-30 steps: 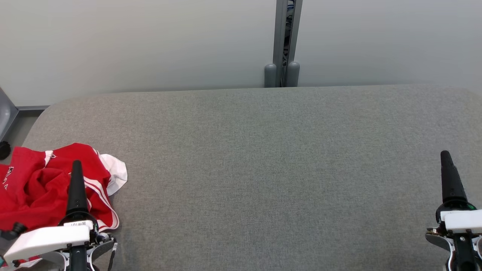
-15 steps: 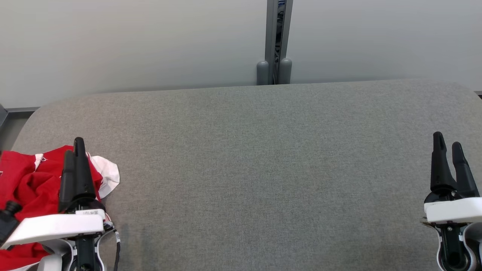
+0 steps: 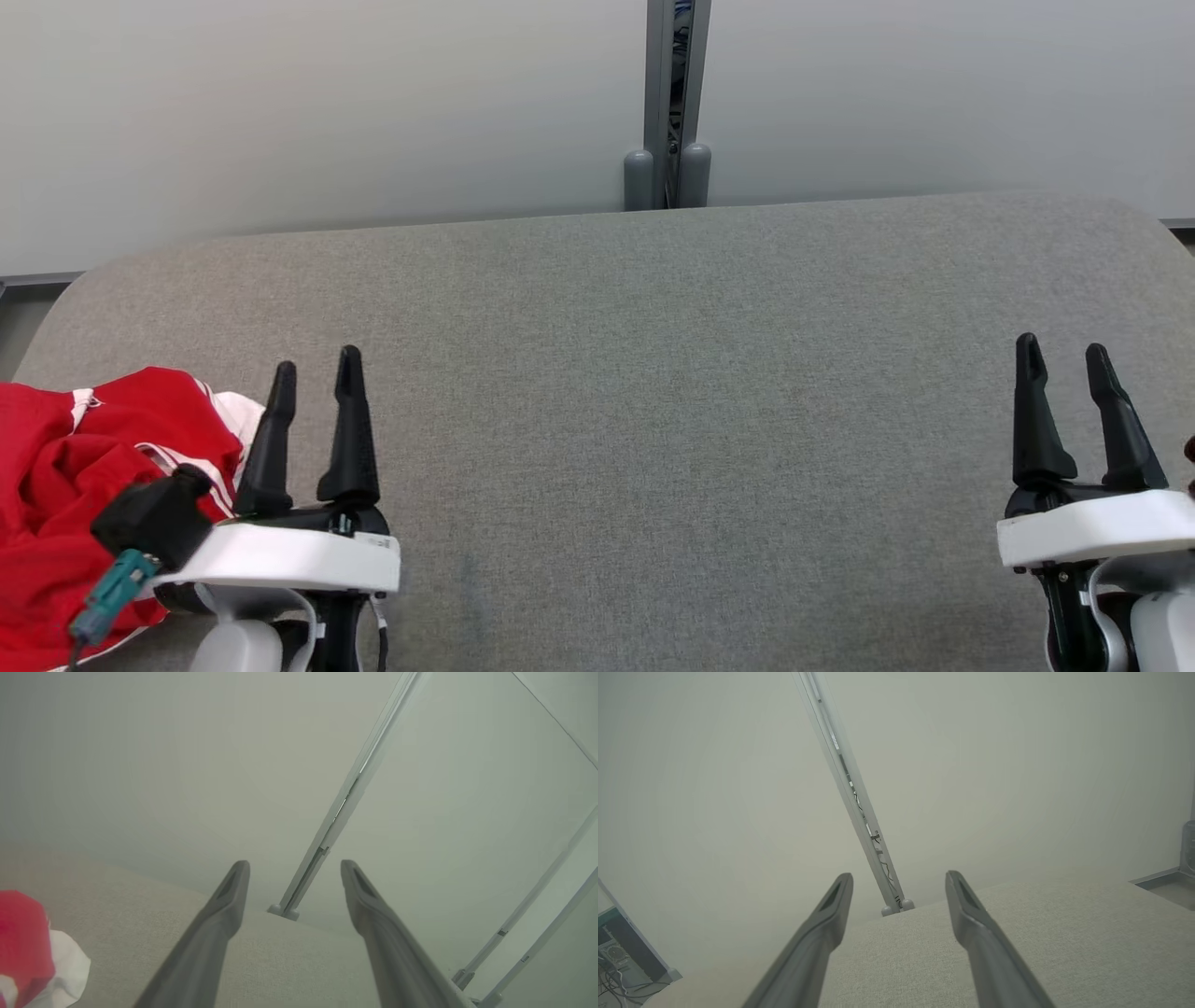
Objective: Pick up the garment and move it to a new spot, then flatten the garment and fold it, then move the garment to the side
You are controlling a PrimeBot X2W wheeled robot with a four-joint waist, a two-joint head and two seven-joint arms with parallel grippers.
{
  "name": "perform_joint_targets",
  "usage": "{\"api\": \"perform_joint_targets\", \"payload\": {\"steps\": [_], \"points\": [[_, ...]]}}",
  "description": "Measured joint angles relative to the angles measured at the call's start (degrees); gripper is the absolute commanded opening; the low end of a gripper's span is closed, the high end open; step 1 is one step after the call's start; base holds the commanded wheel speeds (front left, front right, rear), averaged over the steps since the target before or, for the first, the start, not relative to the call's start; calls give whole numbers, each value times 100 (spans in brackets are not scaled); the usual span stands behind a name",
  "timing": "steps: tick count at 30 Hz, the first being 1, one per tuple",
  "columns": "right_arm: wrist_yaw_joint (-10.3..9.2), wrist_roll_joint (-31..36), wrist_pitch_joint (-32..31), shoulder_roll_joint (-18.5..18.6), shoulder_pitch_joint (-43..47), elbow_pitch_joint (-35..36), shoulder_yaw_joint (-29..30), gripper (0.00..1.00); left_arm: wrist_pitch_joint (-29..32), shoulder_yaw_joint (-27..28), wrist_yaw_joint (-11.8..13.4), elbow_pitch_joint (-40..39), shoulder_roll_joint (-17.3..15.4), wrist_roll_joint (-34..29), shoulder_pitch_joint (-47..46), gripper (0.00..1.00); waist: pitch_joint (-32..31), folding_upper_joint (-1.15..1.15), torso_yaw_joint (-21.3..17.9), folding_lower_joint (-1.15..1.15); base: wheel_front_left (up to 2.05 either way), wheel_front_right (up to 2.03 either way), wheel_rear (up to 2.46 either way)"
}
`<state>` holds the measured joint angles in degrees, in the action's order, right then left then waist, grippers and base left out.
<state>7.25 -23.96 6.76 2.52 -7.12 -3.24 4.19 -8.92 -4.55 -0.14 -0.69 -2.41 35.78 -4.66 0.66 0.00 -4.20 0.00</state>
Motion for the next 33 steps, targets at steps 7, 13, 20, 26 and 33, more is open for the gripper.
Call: {"api": "perform_joint_targets", "payload": {"steps": [7,13,20,26,33], "points": [[0,557,102,41,-1,-140,-137,100,-75,-377,360,231,-8,-766,37,100,-15,0,-40,0,0,0,0],[1,939,197,45,-1,-342,-237,100,-146,-601,630,358,-10,-1252,40,100,-34,0,-70,0,0,0,0],[2,1329,311,44,-47,-488,-286,100,-229,-734,724,601,-15,-1458,62,100,-38,0,-89,0,0,0,0],[7,1508,396,42,-59,-657,-383,100,-296,-772,808,761,-18,-1675,68,100,-50,0,-116,0,0,0,0],[8,1849,505,43,-101,-793,-419,100,-374,-813,876,972,-18,-1797,82,100,-68,0,-150,0,0,0,0]]}}
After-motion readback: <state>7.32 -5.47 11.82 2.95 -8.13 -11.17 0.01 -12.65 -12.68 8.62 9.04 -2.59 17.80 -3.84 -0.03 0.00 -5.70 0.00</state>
